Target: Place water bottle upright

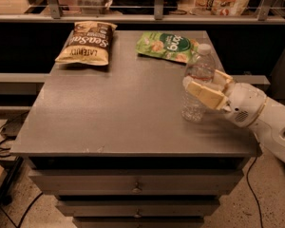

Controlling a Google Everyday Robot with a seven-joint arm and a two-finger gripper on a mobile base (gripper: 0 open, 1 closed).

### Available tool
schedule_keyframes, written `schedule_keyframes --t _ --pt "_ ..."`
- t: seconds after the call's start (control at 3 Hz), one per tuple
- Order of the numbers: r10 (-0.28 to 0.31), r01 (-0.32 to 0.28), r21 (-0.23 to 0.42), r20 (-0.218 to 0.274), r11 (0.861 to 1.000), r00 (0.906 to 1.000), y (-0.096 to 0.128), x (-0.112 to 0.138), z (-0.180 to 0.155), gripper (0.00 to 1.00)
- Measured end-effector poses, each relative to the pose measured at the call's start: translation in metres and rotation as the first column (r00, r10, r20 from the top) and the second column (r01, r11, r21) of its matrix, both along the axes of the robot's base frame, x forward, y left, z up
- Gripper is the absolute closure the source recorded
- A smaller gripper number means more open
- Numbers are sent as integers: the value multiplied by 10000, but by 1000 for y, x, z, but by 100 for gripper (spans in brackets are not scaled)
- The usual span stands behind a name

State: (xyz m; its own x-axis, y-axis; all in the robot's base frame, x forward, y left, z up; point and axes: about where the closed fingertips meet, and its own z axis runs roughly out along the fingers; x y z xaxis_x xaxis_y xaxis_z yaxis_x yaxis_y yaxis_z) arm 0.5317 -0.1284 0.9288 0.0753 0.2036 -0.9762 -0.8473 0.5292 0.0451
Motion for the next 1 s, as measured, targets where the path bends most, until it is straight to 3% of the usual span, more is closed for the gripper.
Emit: schedule_keyframes --t 0.33,1.0 --pt "-50 50 89 3 9999 10000 0 -1 -2 4" --pt "-66 66 95 21 9999 10000 0 -2 -1 0"
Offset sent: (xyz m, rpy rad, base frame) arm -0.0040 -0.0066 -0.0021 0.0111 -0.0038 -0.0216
